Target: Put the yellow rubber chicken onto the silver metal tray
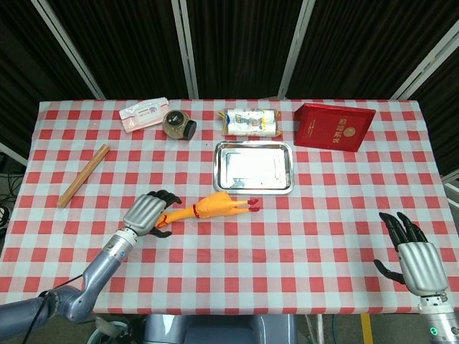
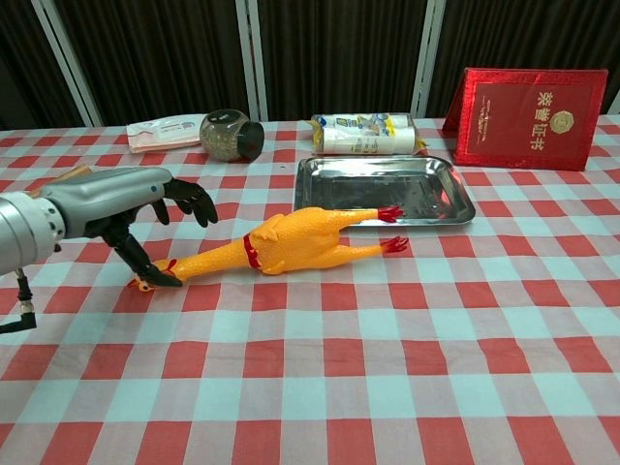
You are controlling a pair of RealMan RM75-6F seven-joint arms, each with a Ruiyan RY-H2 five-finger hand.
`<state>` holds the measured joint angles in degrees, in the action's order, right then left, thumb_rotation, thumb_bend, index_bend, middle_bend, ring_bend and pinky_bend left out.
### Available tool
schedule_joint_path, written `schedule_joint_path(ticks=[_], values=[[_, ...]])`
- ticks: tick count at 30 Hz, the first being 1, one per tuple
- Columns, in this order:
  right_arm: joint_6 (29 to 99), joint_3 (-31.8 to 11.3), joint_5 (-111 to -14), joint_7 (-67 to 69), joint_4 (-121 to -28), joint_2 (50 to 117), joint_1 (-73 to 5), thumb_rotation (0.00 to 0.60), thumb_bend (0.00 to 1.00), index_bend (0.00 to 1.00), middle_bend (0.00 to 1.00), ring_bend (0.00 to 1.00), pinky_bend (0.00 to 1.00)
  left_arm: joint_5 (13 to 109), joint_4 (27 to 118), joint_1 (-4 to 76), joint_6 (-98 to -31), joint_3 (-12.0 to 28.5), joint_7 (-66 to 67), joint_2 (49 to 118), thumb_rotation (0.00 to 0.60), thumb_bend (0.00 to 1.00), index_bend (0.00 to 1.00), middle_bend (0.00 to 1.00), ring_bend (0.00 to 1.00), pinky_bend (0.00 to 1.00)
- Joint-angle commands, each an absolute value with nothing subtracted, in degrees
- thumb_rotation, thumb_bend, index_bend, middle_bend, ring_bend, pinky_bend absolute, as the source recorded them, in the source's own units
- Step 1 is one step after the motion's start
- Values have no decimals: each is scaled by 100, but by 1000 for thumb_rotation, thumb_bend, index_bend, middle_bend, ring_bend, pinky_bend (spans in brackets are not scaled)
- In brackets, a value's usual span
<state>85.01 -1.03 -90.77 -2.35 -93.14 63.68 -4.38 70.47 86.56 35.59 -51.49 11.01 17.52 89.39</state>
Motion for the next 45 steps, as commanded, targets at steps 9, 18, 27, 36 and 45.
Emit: schedule_joint_path(ticks=[9,18,27,36,45], values=[[8460,-72,-9048,-165,-9323,6354,-424,600,235,0,132,48,180,6283,7936,3891,-5130,1296,1901,9736,600,108,263,281,204,293],[8470,-65,-8977,-170,-9351,6318,-378,600,235,0,132,49,181,6137,7583,4088,-5061,1315,1839,10087,600,174,329,372,286,358],[8518,-57,-8888,-81,-9323,6322,-298,600,235,0,132,49,180,6048,7370,4133,-5049,1250,1768,10235,600,368,450,501,400,479],[8502,-33,-8919,-55,-9328,6321,-286,600,235,0,132,49,180,6640,7440,4029,-5454,1127,1384,10118,600,678,569,607,497,559],[8536,-27,-9189,117,-9500,6192,-371,600,236,0,133,48,181,7820,7823,3982,-6020,969,609,9500,600,854,657,689,574,636]])
